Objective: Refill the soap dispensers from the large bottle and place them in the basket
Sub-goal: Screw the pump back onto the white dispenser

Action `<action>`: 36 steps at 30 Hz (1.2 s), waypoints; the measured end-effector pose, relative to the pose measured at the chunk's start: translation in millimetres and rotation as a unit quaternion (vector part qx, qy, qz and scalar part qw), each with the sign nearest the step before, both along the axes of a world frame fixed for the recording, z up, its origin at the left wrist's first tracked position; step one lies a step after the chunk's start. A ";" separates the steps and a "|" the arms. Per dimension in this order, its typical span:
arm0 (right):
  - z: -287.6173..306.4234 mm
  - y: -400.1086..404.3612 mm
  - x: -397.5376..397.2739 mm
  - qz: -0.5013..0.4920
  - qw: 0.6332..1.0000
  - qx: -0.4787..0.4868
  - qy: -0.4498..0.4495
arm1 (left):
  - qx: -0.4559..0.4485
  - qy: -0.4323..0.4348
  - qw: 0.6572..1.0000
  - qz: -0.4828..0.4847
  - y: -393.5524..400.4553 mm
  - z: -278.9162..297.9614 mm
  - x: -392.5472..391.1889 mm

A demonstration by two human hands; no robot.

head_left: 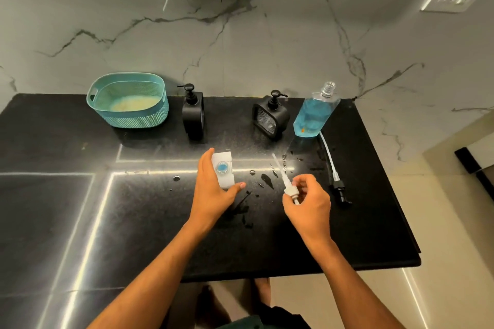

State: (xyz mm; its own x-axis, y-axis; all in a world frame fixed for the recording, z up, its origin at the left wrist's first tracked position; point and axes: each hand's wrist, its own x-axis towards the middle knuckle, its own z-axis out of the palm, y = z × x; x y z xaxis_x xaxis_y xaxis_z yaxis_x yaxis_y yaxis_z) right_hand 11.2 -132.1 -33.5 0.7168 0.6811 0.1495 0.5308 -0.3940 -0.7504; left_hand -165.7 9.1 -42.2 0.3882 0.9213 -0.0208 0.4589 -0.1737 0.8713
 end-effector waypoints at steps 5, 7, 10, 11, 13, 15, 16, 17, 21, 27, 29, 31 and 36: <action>59.4 21.4 -11.1 0.092 0.989 0.099 -0.062 | -0.051 -0.014 0.999 0.011 2.1 -4.7 -0.9; 79.4 30.4 -15.6 0.134 0.982 0.100 -0.086 | -0.060 -0.022 0.998 0.012 1.1 -7.0 -1.4; 97.9 43.0 -21.7 0.190 0.971 0.093 -0.114 | -0.057 -0.023 0.998 0.011 0.7 -7.2 -1.9; 100.3 46.9 -22.6 0.203 0.968 0.089 -0.122 | -0.056 -0.022 0.998 0.010 0.8 -7.3 -2.0; 102.7 53.2 -24.1 0.221 0.963 0.075 -0.135 | -0.053 -0.021 0.998 0.007 1.2 -8.6 -3.1; 102.9 58.3 -24.9 0.229 0.961 0.063 -0.142 | -0.053 -0.024 0.998 0.005 1.7 -10.4 -4.7; 102.9 60.4 -25.2 0.231 0.960 0.059 -0.146 | -0.053 -0.025 0.998 0.003 1.9 -11.6 -4.9; 102.8 62.9 -26.2 0.235 0.959 0.055 -0.152 | -0.053 -0.026 0.998 0.003 1.8 -11.8 -5.1; 105.7 78.7 -31.4 0.257 0.951 0.036 -0.170 | -0.043 -0.023 0.999 -0.005 3.3 -13.2 -6.2; 102.0 117.2 -42.3 0.327 0.928 0.006 -0.177 | -0.034 -0.006 0.998 -0.046 11.6 -20.8 -13.3; 92.2 126.4 -46.2 0.341 0.924 -0.010 -0.171 | -0.040 -0.003 0.997 -0.062 18.0 -20.4 -15.4; 82.6 131.7 -47.1 0.343 0.927 -0.017 -0.150 | -0.051 -0.007 0.996 -0.079 23.6 -18.3 -15.9; 73.9 134.1 -42.8 0.350 0.931 -0.020 -0.105 | -0.056 -0.022 0.994 -0.096 28.9 -17.3 -16.5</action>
